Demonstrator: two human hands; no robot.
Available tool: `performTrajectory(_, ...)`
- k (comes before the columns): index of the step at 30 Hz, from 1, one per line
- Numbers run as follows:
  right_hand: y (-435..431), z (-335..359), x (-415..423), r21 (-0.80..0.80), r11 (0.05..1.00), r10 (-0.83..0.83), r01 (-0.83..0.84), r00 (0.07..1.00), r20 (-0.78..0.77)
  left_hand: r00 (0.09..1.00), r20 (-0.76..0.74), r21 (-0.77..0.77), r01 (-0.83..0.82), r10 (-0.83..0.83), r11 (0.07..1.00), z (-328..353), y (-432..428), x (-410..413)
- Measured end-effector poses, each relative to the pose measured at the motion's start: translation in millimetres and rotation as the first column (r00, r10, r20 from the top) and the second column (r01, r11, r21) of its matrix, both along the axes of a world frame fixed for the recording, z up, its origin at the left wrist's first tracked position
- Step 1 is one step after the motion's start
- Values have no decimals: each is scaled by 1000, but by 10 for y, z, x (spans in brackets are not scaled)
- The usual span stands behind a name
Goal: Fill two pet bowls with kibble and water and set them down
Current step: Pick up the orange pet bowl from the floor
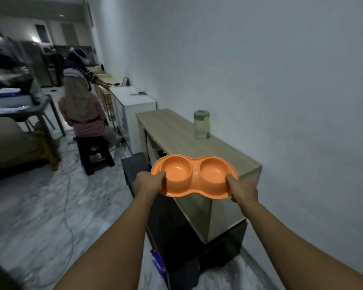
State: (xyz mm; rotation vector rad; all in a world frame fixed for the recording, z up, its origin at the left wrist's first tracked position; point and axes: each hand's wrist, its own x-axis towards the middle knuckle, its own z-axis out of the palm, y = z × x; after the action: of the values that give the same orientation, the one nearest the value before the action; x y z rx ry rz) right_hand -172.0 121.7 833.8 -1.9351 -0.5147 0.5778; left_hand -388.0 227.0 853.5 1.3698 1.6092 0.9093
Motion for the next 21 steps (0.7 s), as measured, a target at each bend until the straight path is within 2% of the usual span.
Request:
performTrajectory(4, 775, 4, -502, 10, 999, 41, -41, 999, 2, 999, -3, 17, -42, 42, 999, 49, 664, -576)
performTrajectory(10, 1761, 108, -1126, -14, 1000, 11, -11, 1000, -12, 999, -31, 49, -29, 31, 998, 199, 1673, -1205)
performTrajectory(21, 3581, 189, -1424, 19, 999, -29, 29, 1000, 6, 1000, 21, 35, -12, 11, 999, 204, 3497, -1486)
